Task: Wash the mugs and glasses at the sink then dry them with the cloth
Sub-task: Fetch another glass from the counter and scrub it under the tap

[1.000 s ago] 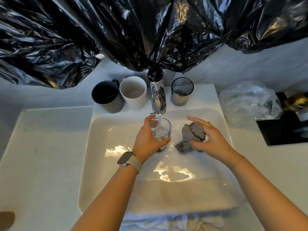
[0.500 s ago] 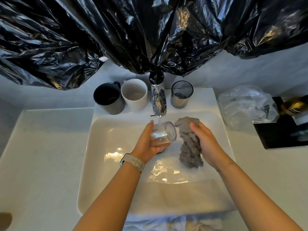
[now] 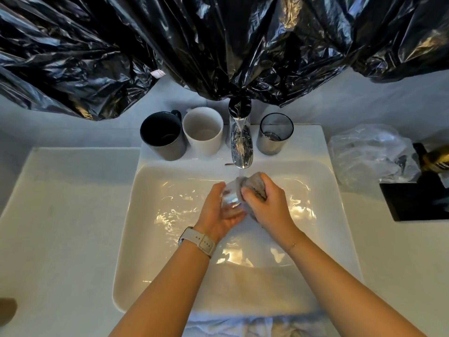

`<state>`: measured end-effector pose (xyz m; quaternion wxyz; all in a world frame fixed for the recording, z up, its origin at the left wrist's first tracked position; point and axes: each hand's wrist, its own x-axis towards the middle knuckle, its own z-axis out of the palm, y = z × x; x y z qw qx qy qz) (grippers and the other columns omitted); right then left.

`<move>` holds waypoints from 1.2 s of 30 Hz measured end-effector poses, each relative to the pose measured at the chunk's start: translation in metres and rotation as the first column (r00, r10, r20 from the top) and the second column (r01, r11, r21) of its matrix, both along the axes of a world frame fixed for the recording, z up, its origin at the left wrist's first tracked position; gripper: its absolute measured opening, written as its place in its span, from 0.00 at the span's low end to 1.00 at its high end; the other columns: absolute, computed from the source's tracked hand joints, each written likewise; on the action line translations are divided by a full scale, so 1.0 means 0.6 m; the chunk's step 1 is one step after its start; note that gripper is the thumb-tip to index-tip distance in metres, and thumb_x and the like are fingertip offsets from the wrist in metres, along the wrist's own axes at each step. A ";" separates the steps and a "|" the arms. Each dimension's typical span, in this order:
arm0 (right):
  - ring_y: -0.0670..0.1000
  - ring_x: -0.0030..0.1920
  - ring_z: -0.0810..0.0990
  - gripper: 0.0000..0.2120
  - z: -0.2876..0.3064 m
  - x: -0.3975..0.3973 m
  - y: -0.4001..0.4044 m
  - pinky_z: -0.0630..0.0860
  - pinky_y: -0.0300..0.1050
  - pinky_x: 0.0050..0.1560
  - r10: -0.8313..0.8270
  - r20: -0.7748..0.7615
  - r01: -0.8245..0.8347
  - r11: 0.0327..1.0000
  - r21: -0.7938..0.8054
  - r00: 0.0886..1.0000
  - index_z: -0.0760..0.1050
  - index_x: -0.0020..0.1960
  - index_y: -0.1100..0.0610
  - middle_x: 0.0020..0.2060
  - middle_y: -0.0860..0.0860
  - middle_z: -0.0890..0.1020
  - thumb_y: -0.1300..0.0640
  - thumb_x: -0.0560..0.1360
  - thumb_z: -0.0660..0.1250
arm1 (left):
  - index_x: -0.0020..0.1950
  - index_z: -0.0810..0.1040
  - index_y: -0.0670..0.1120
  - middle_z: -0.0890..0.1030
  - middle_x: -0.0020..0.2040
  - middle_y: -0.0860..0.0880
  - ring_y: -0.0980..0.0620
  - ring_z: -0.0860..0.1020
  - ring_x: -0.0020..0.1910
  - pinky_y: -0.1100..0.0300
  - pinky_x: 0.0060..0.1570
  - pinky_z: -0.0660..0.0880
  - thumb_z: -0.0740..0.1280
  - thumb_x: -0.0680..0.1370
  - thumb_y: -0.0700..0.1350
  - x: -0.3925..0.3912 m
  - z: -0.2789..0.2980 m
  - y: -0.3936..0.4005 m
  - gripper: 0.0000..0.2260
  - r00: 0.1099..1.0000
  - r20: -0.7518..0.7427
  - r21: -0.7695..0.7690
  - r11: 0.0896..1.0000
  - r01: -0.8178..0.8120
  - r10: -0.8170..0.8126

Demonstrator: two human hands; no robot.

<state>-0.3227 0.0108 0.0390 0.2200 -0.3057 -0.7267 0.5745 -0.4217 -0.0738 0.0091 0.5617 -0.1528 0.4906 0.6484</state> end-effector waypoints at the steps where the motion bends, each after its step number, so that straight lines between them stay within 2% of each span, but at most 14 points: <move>1: 0.49 0.31 0.76 0.14 0.006 -0.013 0.004 0.74 0.42 0.31 -0.025 0.001 0.025 1.000 0.018 1.000 0.69 0.36 0.47 0.28 0.47 0.74 0.42 0.73 0.69 | 0.50 0.78 0.44 0.83 0.38 0.45 0.48 0.82 0.35 0.54 0.41 0.81 0.63 0.79 0.54 0.002 0.002 -0.001 0.13 0.999 -0.041 0.011 1.000 0.025 -0.024; 3: 0.48 0.33 0.78 0.14 0.010 -0.031 0.022 0.77 0.43 0.36 -0.078 -0.016 0.078 0.996 -0.039 0.997 0.71 0.37 0.49 0.29 0.46 0.76 0.44 0.76 0.67 | 0.51 0.78 0.45 0.84 0.41 0.44 0.46 0.83 0.38 0.53 0.40 0.82 0.64 0.79 0.54 0.000 0.007 -0.003 0.13 0.996 -0.089 0.026 0.999 0.031 -0.029; 5: 0.44 0.31 0.72 0.14 -0.002 -0.030 0.033 0.72 0.38 0.36 -0.123 0.020 0.124 0.992 -0.034 0.992 0.70 0.37 0.55 0.28 0.45 0.73 0.50 0.79 0.66 | 0.51 0.77 0.45 0.86 0.40 0.43 0.45 0.85 0.38 0.53 0.37 0.82 0.65 0.79 0.54 -0.013 0.016 -0.009 0.12 0.996 -0.092 0.028 1.000 -0.007 0.009; 8: 0.47 0.30 0.68 0.20 -0.021 -0.008 0.006 0.69 0.43 0.35 -0.116 0.032 0.118 0.990 -0.080 0.993 0.66 0.36 0.63 0.27 0.50 0.69 0.50 0.79 0.66 | 0.53 0.77 0.45 0.86 0.38 0.45 0.46 0.85 0.37 0.54 0.35 0.81 0.66 0.79 0.54 -0.028 0.016 -0.016 0.12 0.988 -0.156 -0.019 1.000 -0.022 0.019; 12: 0.40 0.28 0.70 0.14 0.000 -0.032 -0.003 0.69 0.33 0.32 -0.083 -0.040 0.079 0.994 -0.079 0.996 0.70 0.34 0.49 0.26 0.42 0.73 0.51 0.79 0.64 | 0.52 0.76 0.45 0.85 0.35 0.44 0.46 0.85 0.34 0.55 0.35 0.81 0.67 0.78 0.54 -0.007 0.014 -0.016 0.13 0.996 -0.087 -0.069 0.997 -0.020 0.014; 14: 0.38 0.29 0.72 0.14 0.007 -0.047 0.023 0.70 0.32 0.34 -0.114 0.015 0.115 0.992 -0.057 0.993 0.70 0.35 0.46 0.27 0.42 0.75 0.55 0.79 0.63 | 0.51 0.76 0.46 0.85 0.36 0.43 0.45 0.85 0.35 0.54 0.34 0.81 0.66 0.78 0.54 -0.001 0.014 -0.016 0.12 0.998 -0.059 -0.055 0.998 -0.018 0.015; 16: 0.40 0.31 0.75 0.13 -0.005 -0.035 0.034 0.72 0.34 0.34 -0.123 0.090 0.130 0.989 -0.076 0.988 0.72 0.37 0.52 0.29 0.45 0.76 0.55 0.80 0.64 | 0.50 0.77 0.46 0.86 0.38 0.43 0.44 0.85 0.36 0.54 0.34 0.82 0.66 0.78 0.54 -0.004 0.013 -0.020 0.11 0.998 -0.064 -0.047 0.999 -0.022 0.019; 19: 0.47 0.32 0.72 0.16 -0.020 -0.005 0.002 0.73 0.46 0.36 -0.068 0.118 0.079 0.993 -0.093 0.991 0.70 0.34 0.58 0.28 0.55 0.75 0.52 0.78 0.66 | 0.50 0.77 0.46 0.85 0.36 0.44 0.46 0.85 0.34 0.56 0.32 0.81 0.66 0.78 0.54 -0.011 0.015 -0.024 0.11 0.993 -0.104 -0.071 0.996 -0.058 0.051; 23: 0.41 0.28 0.71 0.16 0.009 -0.030 -0.002 0.71 0.33 0.32 -0.039 -0.005 0.038 0.989 -0.145 0.999 0.71 0.32 0.49 0.25 0.44 0.73 0.52 0.78 0.64 | 0.50 0.75 0.46 0.85 0.35 0.44 0.47 0.84 0.33 0.57 0.32 0.81 0.65 0.79 0.53 -0.001 0.026 -0.022 0.11 0.996 -0.073 -0.063 0.997 -0.049 0.045; 27: 0.50 0.37 0.76 0.13 -0.004 -0.032 0.030 0.73 0.42 0.39 -0.052 0.159 0.073 0.989 -0.126 0.986 0.74 0.41 0.65 0.34 0.57 0.78 0.56 0.79 0.63 | 0.51 0.76 0.46 0.86 0.37 0.44 0.45 0.85 0.35 0.55 0.33 0.81 0.66 0.79 0.53 0.001 0.031 -0.031 0.10 0.995 -0.097 -0.067 0.997 -0.035 0.029; 29: 0.51 0.39 0.79 0.13 -0.013 -0.011 0.034 0.73 0.37 0.36 -0.014 0.205 0.062 0.971 -0.230 0.979 0.76 0.40 0.61 0.34 0.52 0.80 0.54 0.79 0.63 | 0.52 0.76 0.46 0.86 0.36 0.44 0.45 0.85 0.35 0.55 0.32 0.81 0.67 0.78 0.53 -0.002 0.032 -0.036 0.11 0.992 -0.117 -0.070 0.996 -0.053 0.045; 31: 0.51 0.46 0.82 0.13 -0.011 0.010 0.039 0.76 0.35 0.40 -0.047 0.136 0.100 0.902 -0.421 0.990 0.79 0.46 0.57 0.40 0.48 0.84 0.52 0.80 0.60 | 0.54 0.75 0.47 0.86 0.36 0.45 0.47 0.85 0.33 0.55 0.31 0.81 0.68 0.78 0.53 0.000 0.032 -0.038 0.11 0.988 -0.139 -0.067 0.995 -0.073 0.064; 33: 0.53 0.57 0.82 0.16 -0.003 0.024 0.046 0.79 0.42 0.52 -0.098 -0.066 0.033 0.770 -0.637 0.993 0.78 0.59 0.56 0.55 0.50 0.84 0.50 0.82 0.56 | 0.55 0.74 0.47 0.84 0.40 0.45 0.48 0.85 0.33 0.53 0.33 0.82 0.67 0.78 0.53 0.007 0.032 -0.038 0.12 0.981 -0.182 -0.076 0.993 -0.085 0.070; 36: 0.54 0.64 0.77 0.18 0.020 0.042 0.045 0.77 0.47 0.60 -0.101 -0.267 -0.123 0.697 -0.706 0.958 0.73 0.64 0.57 0.62 0.53 0.81 0.50 0.81 0.57 | 0.58 0.73 0.47 0.82 0.47 0.43 0.47 0.85 0.37 0.54 0.37 0.82 0.66 0.79 0.54 0.015 0.040 -0.038 0.13 0.967 -0.242 -0.060 0.993 -0.098 0.081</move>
